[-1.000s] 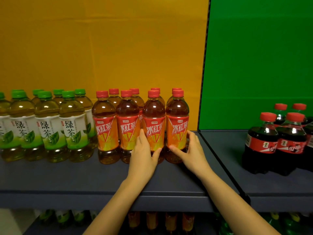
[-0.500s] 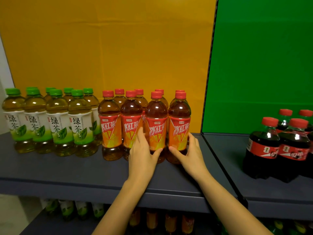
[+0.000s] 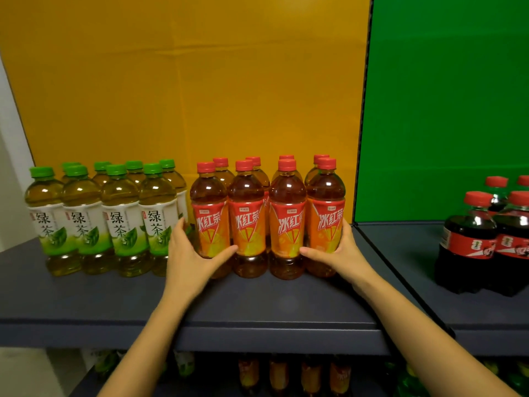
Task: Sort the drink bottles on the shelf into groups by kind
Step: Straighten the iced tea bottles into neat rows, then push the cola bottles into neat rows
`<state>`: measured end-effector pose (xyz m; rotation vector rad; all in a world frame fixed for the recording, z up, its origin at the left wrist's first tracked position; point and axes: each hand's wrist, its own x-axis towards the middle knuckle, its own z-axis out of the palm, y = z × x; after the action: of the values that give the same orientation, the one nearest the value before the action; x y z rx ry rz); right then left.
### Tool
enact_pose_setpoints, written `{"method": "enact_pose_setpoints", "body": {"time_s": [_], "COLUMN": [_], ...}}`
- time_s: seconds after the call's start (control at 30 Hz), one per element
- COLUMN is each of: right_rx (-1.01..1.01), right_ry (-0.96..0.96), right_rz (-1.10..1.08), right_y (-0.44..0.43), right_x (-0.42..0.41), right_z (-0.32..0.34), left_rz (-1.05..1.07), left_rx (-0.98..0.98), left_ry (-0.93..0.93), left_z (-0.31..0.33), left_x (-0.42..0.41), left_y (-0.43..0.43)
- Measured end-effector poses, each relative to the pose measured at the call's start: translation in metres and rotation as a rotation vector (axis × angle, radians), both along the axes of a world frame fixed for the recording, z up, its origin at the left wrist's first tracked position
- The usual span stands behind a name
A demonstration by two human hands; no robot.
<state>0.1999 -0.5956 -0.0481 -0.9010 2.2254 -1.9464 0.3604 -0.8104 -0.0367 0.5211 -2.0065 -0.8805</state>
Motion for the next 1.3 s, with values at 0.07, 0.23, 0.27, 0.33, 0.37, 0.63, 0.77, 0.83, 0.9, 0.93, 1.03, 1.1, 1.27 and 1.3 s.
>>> {"method": "enact_pose_setpoints", "body": {"time_s": [0.07, 0.23, 0.27, 0.33, 0.37, 0.63, 0.77, 0.83, 0.9, 0.93, 1.03, 1.1, 1.27, 1.3], "right_rx": [-0.042, -0.064, -0.068, -0.063, -0.061, -0.047, -0.043, -0.037, -0.026, -0.023, -0.011, 0.009, 0.105, 0.113], "right_ry": [0.002, 0.023, 0.024, 0.022, 0.025, 0.048, 0.055, 0.050, 0.049, 0.049, 0.043, 0.049, 0.211, 0.259], "right_rz": [0.026, 0.025, 0.010, -0.011, -0.019, -0.050, -0.045, -0.045, -0.052, -0.052, -0.069, -0.109, -0.211, -0.232], "right_y": [-0.003, -0.007, -0.007, -0.008, -0.009, -0.013, -0.013, -0.012, -0.011, -0.010, -0.005, 0.003, 0.044, 0.056], "right_x": [0.003, 0.005, 0.006, 0.007, 0.008, 0.009, 0.011, 0.012, 0.014, 0.015, 0.021, 0.026, 0.045, 0.048], "right_z": [0.001, 0.001, 0.001, 0.001, 0.001, -0.001, -0.001, 0.001, 0.002, 0.003, 0.006, 0.012, 0.029, 0.032], "left_rz": [-0.146, -0.421, -0.448, -0.477, -0.482, -0.488, -0.481, -0.470, -0.465, -0.455, -0.383, -0.284, -0.126, -0.134], "left_rx": [0.172, 0.440, 0.442, 0.451, 0.447, 0.399, 0.385, 0.378, 0.373, 0.369, 0.324, 0.182, -0.378, -0.421], "left_ry": [-0.041, -0.065, -0.066, -0.044, -0.035, 0.003, 0.007, -0.005, -0.017, -0.019, 0.014, 0.073, 0.303, 0.339], "left_z": [0.001, 0.002, 0.002, 0.000, 0.000, -0.005, -0.007, -0.008, -0.007, -0.007, -0.004, -0.004, 0.008, 0.013], "left_x": [-0.005, -0.020, -0.022, -0.025, -0.026, -0.031, -0.034, -0.035, -0.034, -0.033, -0.027, -0.019, 0.003, 0.005], "left_y": [-0.009, -0.027, -0.029, -0.032, -0.033, -0.035, -0.035, -0.037, -0.036, -0.035, -0.031, -0.027, 0.002, 0.013]}}
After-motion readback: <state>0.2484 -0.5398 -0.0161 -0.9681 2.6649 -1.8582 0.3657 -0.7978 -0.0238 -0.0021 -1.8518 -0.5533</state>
